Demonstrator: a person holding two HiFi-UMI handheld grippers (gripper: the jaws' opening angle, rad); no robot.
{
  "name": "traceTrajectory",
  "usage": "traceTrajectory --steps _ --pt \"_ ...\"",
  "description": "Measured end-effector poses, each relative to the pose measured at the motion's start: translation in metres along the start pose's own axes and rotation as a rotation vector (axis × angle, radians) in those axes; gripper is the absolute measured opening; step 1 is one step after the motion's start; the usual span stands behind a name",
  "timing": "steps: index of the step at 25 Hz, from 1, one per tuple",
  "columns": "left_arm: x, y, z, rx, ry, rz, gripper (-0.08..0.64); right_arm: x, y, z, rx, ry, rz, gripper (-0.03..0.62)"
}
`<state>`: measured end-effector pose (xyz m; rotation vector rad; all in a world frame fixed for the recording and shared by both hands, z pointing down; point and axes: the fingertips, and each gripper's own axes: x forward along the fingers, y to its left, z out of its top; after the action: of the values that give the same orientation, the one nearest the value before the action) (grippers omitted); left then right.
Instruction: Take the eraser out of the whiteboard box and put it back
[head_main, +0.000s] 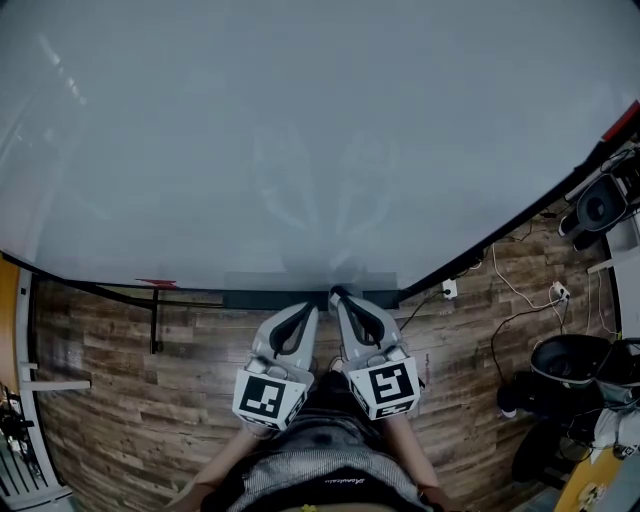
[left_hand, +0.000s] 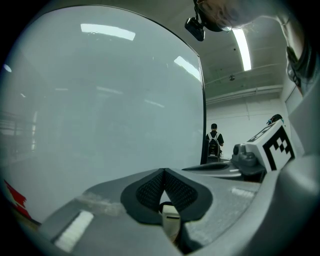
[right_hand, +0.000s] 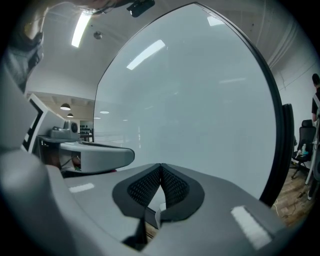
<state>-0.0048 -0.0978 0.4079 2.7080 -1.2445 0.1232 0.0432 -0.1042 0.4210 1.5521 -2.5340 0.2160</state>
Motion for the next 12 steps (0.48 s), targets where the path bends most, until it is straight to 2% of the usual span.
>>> traceTrajectory --steps 8,12 --pt "0.0 0.003 -0.013 -0.022 0.033 -0.021 0.0 0.006 -0.003 -0.034 0.009 0.099 -0.01 0.002" --pt "0.0 0.007 -0.02 -0.007 0.056 -0.027 0.0 0.009 -0.006 -0.046 0.009 0.132 -0.023 0.003"
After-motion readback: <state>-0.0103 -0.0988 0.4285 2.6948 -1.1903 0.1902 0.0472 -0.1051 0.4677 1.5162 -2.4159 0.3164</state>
